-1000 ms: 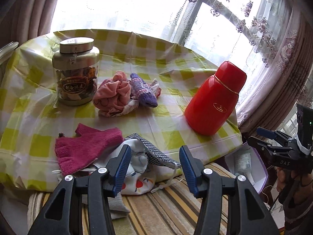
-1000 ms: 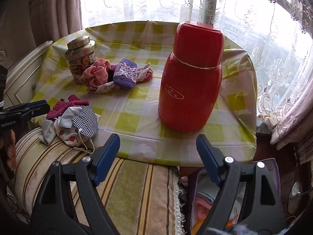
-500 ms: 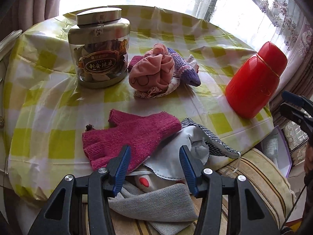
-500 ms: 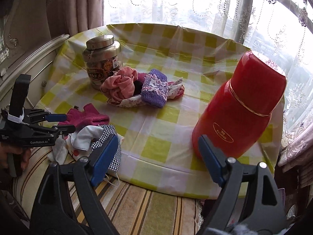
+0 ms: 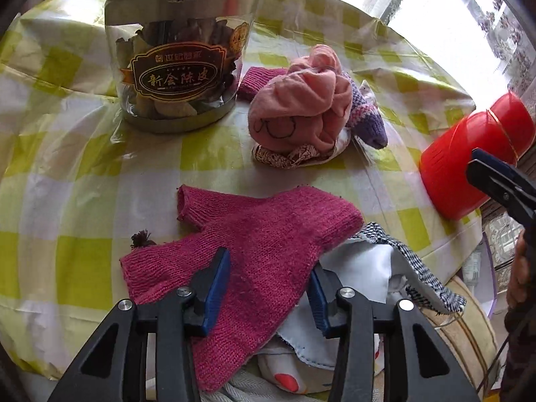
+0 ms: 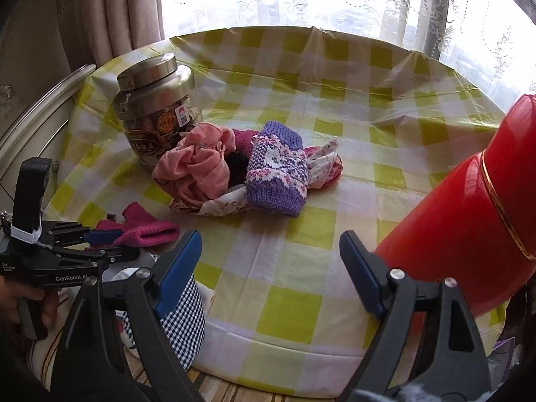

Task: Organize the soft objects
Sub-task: 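Grasp the pink knit glove with the left gripper while the right gripper grasps the purple mitten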

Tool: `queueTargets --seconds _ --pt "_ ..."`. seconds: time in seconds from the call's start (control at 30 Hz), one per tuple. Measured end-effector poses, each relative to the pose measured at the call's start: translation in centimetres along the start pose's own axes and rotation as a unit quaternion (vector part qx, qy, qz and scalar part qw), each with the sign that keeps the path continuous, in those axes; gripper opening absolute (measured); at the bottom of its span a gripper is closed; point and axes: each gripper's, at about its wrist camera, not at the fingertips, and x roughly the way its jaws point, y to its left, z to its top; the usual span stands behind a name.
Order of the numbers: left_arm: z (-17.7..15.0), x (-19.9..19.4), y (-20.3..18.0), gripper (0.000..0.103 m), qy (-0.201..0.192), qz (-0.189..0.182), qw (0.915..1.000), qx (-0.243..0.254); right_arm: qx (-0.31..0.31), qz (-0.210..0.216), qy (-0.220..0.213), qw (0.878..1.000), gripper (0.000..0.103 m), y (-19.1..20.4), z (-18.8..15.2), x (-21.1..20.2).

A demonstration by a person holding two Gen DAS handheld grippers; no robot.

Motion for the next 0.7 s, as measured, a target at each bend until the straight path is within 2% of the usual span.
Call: queueTargets --seconds 0.1,0.2,0.27,0.33,0.4,0.53,0.63,0.67,0.7 --pt "0.7 0.4 2.2 0.035 -0.006 -0.039 0.9977 -0.055 0.024 0.000 0.001 1.000 0.086 -0.6 1.2 2.4" --pt "1.0 0.6 4.4 0.035 -0.016 -0.085 0.9896 -0.114 0.035 0.002 0.007 0.999 0.086 -1.0 2.3 4.6" --pt "1.0 0.6 5.4 0.035 -0.030 -0.074 0.9883 -0.130 0.040 -0.006 0.007 0.999 0.086 -1.3 2.9 5.9" --pt "1.1 0.5 6.0 0.035 -0.040 -0.047 0.9897 -0.129 0.049 -0.010 0.008 0.999 0.086 -1.7 3.5 7.1" --pt "1.0 0.7 6.2 0.035 -0.042 -0.040 0.9901 -0.128 0.055 -0.013 0.009 0.998 0.086 -2.1 3.8 8.4" --pt "1.3 0.5 6.1 0.037 -0.055 -0.006 0.9928 -0.106 0.067 -0.015 0.020 0.997 0.086 -2.7 4.1 10.7" --pt "1.4 0.6 6.1 0.038 -0.060 -0.001 0.9933 -0.099 0.066 -0.013 0.023 0.997 0.086 -2.8 4.0 11.8" --pt "1.4 0.6 6.1 0.038 -0.061 0.003 0.9936 -0.095 0.064 -0.010 0.023 0.998 0.085 -2.7 4.0 12.0" --pt "1.3 0.7 5.9 0.038 -0.065 0.006 0.9937 -0.091 0.062 -0.008 0.024 0.998 0.080 -2.6 3.9 12.2"
